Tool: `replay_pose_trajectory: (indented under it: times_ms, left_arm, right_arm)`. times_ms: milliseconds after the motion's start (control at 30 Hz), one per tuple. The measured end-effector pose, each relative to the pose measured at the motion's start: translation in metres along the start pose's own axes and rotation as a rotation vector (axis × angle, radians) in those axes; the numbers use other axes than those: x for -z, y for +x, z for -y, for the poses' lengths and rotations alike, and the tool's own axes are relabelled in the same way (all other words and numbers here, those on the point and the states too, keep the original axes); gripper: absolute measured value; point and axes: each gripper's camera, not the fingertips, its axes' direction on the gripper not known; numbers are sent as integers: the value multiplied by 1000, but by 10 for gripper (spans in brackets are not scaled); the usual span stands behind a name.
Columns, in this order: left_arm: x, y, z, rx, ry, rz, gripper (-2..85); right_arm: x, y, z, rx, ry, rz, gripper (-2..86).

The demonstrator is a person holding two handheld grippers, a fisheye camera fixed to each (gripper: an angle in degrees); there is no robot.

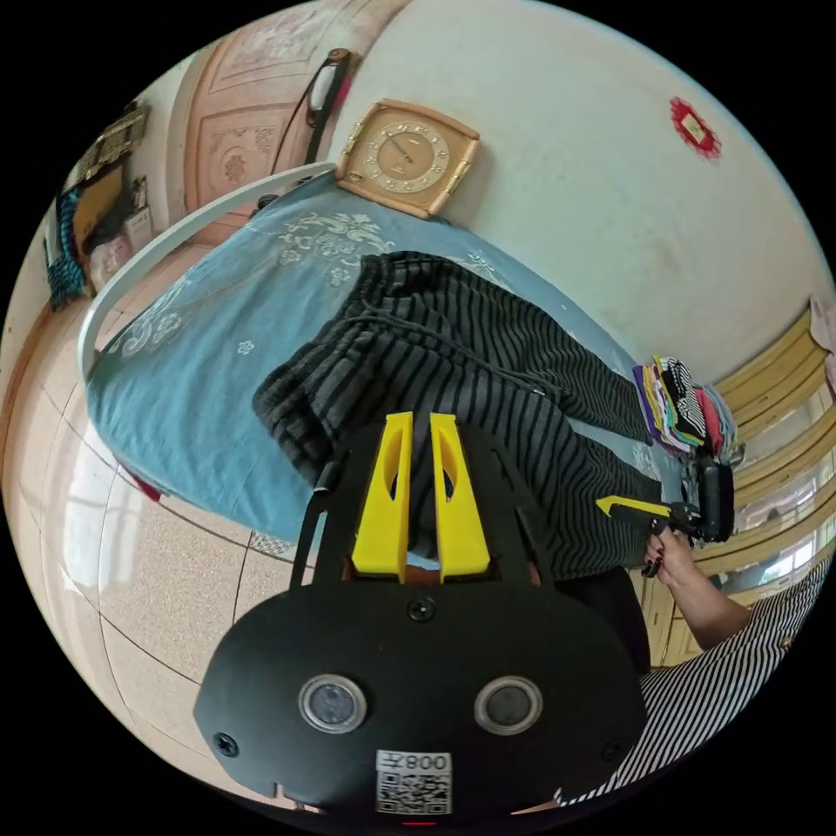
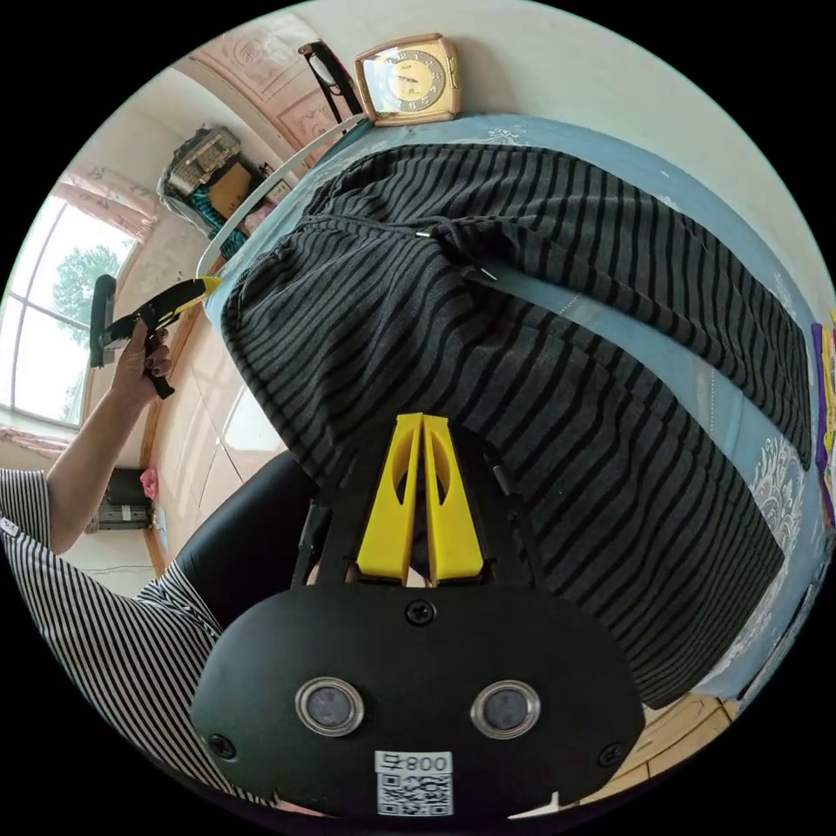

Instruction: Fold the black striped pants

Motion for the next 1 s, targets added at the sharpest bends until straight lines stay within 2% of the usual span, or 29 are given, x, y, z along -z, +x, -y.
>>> replay_pose_trajectory:
  times_ms: [167,400,533,633,867,1000]
  left_arm:
    - [-72,114,47,-222,-104,-104,43]
    - [-160,255,99,-487,-249,-114,67]
    - [-218,333,116,-708,-395,-7,82]
    - [-260,369,110,-842,-530,117,82]
    - [-284,431,121,-891,-542,132,28]
    - [-269,454,135,-859,-428,101,17]
  right_arm:
    - [11,38,-3,-83,32,-12,3]
    - [38,79,33,-59,90,-138,20]
    - [30,85,61,39,38,-233,49]
    - [3,90,77,109,-87,-284,57]
    - [-5,82,72,209,-70,-398,23]
    - [15,90,69,181,-15,-412,9]
